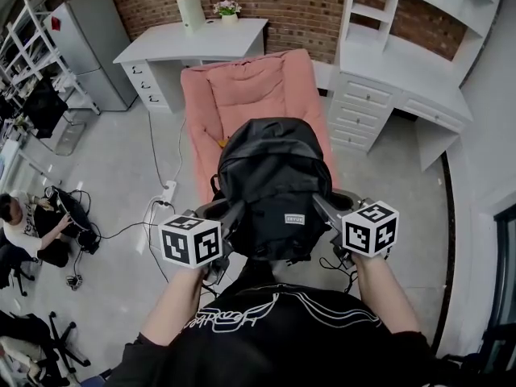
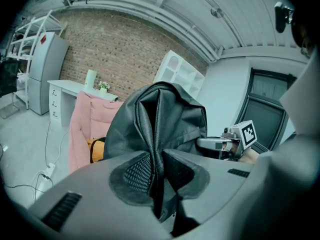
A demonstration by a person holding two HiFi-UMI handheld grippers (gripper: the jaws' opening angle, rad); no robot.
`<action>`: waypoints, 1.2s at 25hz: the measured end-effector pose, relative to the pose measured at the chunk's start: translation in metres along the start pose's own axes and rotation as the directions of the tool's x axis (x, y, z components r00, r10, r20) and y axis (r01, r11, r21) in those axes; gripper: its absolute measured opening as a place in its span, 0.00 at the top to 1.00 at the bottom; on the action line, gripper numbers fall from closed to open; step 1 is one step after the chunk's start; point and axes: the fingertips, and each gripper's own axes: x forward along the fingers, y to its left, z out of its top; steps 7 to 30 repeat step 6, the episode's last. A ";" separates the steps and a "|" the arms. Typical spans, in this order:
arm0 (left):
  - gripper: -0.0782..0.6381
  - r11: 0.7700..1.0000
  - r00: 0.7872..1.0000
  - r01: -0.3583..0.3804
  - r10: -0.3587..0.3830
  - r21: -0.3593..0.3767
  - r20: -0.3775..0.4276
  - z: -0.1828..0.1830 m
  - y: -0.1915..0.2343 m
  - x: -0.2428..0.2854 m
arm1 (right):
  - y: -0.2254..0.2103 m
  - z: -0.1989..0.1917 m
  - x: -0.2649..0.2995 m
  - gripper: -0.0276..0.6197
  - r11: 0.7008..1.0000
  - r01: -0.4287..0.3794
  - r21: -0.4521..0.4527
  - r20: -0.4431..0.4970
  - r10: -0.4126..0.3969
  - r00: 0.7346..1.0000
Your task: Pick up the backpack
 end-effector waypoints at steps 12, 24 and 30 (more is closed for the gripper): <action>0.80 1.000 1.000 -0.003 0.003 -0.010 0.002 0.003 -0.013 0.008 | -0.010 0.006 -0.011 0.89 1.000 0.004 -0.004 0.008 -0.004 1.000; 0.80 1.000 1.000 -0.003 0.003 -0.010 0.002 0.003 -0.013 0.008 | -0.010 0.006 -0.011 0.89 1.000 0.004 -0.004 0.008 -0.004 1.000; 0.80 1.000 1.000 -0.003 0.003 -0.010 0.002 0.003 -0.013 0.008 | -0.010 0.006 -0.011 0.89 1.000 0.004 -0.004 0.008 -0.004 1.000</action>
